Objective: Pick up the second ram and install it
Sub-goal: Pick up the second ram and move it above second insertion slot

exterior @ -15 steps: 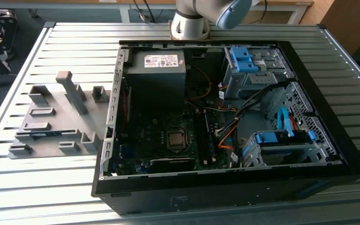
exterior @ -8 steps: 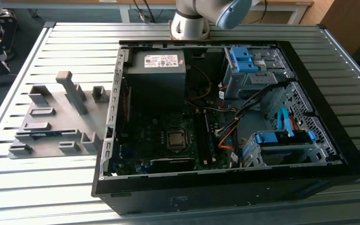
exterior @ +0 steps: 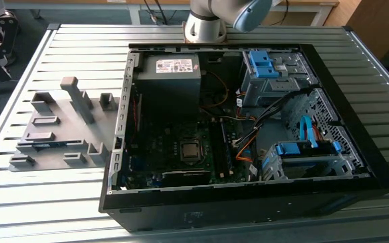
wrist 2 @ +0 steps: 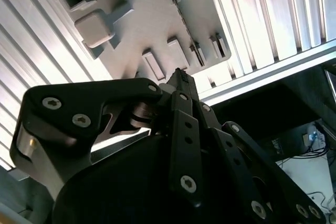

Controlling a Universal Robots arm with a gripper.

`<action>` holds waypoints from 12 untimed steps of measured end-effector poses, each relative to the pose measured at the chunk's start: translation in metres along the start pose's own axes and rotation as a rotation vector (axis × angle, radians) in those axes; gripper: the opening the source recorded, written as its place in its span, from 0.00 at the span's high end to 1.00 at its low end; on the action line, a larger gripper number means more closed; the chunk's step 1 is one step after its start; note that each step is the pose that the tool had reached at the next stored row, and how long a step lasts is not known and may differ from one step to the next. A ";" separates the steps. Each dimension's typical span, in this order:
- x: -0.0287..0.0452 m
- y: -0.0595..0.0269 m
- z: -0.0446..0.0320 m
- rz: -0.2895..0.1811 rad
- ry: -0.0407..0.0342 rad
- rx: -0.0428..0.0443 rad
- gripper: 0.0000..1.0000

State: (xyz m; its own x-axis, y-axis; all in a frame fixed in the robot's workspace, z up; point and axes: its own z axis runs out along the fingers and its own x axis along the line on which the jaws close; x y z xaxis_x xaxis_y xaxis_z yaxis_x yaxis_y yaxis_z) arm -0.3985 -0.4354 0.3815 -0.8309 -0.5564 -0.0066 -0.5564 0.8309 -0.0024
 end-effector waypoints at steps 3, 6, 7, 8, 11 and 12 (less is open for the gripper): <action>0.0001 0.0000 0.0000 -0.017 0.0009 0.0011 0.89; 0.0002 0.0002 0.0001 -0.039 0.0014 0.0016 0.89; 0.0002 0.0001 0.0001 -0.047 0.0014 0.0016 0.89; 0.0002 0.0001 0.0001 -0.056 0.0014 0.0016 0.89; 0.0002 0.0002 0.0003 -0.081 0.0013 0.0016 0.89; 0.0002 0.0002 0.0003 -0.089 0.0013 0.0016 0.89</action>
State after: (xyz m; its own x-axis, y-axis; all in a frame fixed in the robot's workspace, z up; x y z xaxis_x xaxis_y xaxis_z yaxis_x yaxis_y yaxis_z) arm -0.3988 -0.4354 0.3811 -0.7782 -0.6280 -0.0049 -0.6280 0.7782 -0.0045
